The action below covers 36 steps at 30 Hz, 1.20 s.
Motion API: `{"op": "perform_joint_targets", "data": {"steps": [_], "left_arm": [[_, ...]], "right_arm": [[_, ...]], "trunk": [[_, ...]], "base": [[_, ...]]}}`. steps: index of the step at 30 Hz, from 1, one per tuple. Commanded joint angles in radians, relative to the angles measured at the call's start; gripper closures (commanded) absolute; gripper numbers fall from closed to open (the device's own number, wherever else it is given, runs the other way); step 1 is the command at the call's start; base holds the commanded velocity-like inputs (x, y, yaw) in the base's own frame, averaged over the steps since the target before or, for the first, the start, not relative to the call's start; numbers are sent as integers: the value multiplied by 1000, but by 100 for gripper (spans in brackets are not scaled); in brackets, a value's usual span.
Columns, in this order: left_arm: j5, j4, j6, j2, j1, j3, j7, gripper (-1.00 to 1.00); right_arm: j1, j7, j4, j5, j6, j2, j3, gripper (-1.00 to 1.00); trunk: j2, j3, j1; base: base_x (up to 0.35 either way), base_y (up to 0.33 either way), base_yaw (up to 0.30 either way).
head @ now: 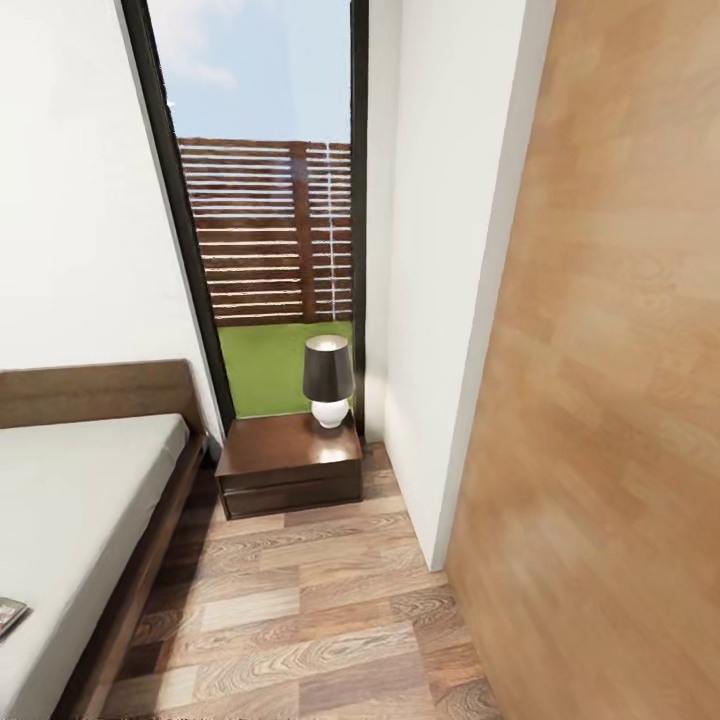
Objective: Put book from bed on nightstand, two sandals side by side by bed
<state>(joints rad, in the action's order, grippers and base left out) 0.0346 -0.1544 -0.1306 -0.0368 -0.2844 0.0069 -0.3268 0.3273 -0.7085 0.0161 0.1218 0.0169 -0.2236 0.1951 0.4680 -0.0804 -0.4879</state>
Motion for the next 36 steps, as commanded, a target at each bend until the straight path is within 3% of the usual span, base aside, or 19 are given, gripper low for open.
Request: {"op": "perform_joint_targets", "data": {"steps": [1,17,26,36], "left_arm": [[4,1,-4,0,-1,1,-1,-100],[5,1,-4,0,-1,1,-1,-100],[5,1,-4,0,-1,2,-1,-100],[3,1,-4,0,-1,2,-1,-100]], "right_arm": [[1,-4,2,9,2,0,-3,-100],[1,-4,1,9,2,0,-3,-100],[1,1,2,9,2,0,-3,-100],[1,3,1,9,2,0,-3,-100]], "trunk": [[2,-2,0],[2,-4,0],[2,-4,0],[2,-4,0]], "base": [[0,0,39],[39,-37,97],[238,-133,19],[298,42,0]]}}
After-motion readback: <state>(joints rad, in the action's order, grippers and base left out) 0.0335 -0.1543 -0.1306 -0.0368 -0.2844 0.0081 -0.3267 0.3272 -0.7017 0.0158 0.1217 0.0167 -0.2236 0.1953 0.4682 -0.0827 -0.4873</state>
